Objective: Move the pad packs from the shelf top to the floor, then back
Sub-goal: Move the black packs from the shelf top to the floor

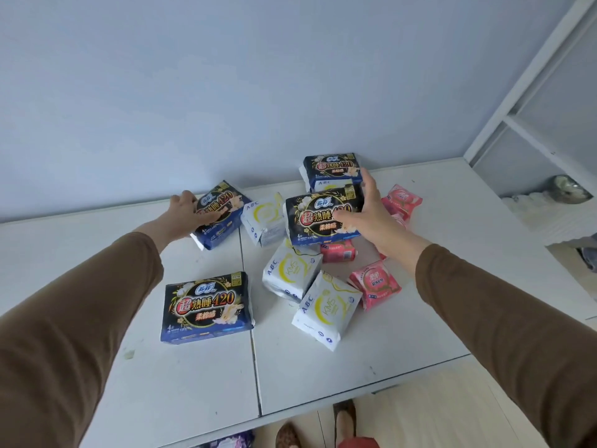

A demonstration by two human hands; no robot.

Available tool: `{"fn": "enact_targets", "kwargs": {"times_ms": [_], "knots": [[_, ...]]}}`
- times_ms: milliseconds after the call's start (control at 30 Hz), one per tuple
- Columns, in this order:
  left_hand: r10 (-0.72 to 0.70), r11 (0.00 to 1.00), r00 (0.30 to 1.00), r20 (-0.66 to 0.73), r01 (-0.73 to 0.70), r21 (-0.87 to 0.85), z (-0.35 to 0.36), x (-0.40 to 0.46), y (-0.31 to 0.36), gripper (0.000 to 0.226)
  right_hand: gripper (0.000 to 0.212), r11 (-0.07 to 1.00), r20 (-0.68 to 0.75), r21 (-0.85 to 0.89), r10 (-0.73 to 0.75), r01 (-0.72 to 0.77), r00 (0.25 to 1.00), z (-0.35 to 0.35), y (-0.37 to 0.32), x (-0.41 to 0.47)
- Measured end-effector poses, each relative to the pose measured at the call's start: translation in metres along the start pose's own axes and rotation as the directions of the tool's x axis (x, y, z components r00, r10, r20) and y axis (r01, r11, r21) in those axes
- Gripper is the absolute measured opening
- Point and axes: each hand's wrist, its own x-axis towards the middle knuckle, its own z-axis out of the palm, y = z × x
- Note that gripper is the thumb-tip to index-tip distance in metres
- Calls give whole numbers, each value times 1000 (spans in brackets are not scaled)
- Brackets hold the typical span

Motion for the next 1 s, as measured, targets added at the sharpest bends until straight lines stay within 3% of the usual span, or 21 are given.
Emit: {"fn": "enact_targets", "kwargs": {"times_ms": [100, 167, 267, 367, 600, 700, 833, 1000], "knots": [[-33, 996, 999, 19, 35, -82, -6, -6, 4, 91, 117, 997, 17, 63, 45, -46, 999, -1, 4, -9], [-41, 998, 999, 14, 41, -36, -9, -12, 8, 105, 116, 995, -10, 53, 83, -83, 996, -2, 6, -16], [-49, 997, 999, -22, 51, 52, -9, -30, 17, 71, 84, 992, -21, 98, 87, -84, 996, -2, 7, -31], [13, 1000, 991, -136, -15, -7, -9, -60, 23, 56, 55, 975, -13, 220, 39, -35, 999, -3, 2, -50], [90, 975, 923, -375, -158, -156, -18, -177, 44, 47, 48, 931, 0, 340, -139, 130, 990, -14, -9, -128], [114, 949, 932, -345, -205, -241, -10, -250, 54, 45, 54, 910, 53, 404, -127, 95, 991, -17, -2, -180], [109, 916, 952, -286, -208, -344, 20, -351, 56, 43, 58, 924, 235, 382, -87, -9, 968, -24, 20, -256], [88, 922, 991, -98, -118, -370, 56, -450, 23, 40, 52, 951, 503, 239, 51, -196, 863, -29, 61, -330]]}}
